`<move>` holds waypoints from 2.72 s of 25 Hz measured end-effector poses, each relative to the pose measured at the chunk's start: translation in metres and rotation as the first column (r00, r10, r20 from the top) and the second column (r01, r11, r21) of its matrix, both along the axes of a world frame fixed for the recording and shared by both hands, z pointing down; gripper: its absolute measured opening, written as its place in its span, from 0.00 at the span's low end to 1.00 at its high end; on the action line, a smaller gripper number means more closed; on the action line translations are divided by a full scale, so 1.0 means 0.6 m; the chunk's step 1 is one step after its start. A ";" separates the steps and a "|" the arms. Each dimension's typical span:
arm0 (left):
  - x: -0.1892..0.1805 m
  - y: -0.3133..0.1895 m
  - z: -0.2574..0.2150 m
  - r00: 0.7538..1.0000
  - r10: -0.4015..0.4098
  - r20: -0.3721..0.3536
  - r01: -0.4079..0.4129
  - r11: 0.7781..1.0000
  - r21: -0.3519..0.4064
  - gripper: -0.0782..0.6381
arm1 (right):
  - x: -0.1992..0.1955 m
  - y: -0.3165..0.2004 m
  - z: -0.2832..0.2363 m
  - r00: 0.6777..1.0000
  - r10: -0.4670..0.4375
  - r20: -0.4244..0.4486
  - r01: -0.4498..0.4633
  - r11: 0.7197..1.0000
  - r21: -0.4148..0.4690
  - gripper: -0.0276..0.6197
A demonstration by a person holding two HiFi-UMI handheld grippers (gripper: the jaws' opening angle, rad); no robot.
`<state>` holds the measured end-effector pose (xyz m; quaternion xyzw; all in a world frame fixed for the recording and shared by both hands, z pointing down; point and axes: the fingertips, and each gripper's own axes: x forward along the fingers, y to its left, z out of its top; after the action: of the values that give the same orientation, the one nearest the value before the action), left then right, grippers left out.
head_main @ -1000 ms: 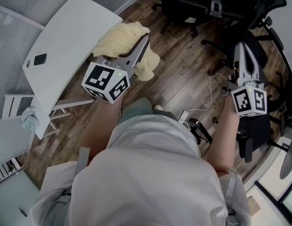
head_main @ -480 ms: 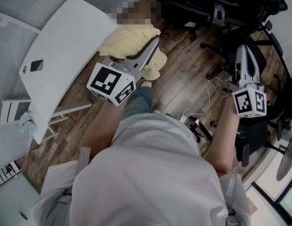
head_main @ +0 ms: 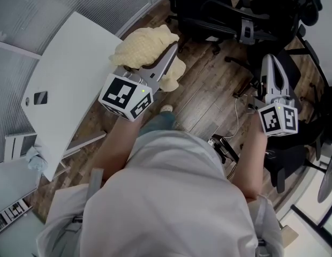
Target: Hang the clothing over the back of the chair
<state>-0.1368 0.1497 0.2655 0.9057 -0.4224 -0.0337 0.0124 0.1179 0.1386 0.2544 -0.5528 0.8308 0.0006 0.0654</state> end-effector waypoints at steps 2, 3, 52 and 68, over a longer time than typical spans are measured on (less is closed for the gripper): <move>0.002 -0.022 0.001 1.000 0.010 0.001 -0.010 1.000 -0.003 0.29 | 0.001 -0.017 -0.002 1.000 0.013 0.007 -0.013 1.000 -0.006 0.08; 0.003 -0.033 0.002 1.000 0.017 0.001 -0.017 1.000 -0.005 0.29 | 0.001 -0.025 -0.003 1.000 0.022 0.009 -0.022 1.000 -0.010 0.08; -0.017 -0.293 0.052 0.990 0.139 -0.007 -0.139 0.987 -0.085 0.29 | -0.029 -0.232 0.031 0.990 0.144 0.005 -0.143 0.986 -0.091 0.08; 0.053 -0.363 0.037 0.998 0.053 0.033 -0.051 0.996 -0.077 0.29 | 0.040 -0.357 0.022 0.998 0.039 0.041 -0.036 0.997 -0.065 0.08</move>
<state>-0.1047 -0.0681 0.2874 0.9157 -0.3999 -0.0014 0.0401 0.1421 -0.0754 0.2678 -0.5700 0.8182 -0.0365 0.0651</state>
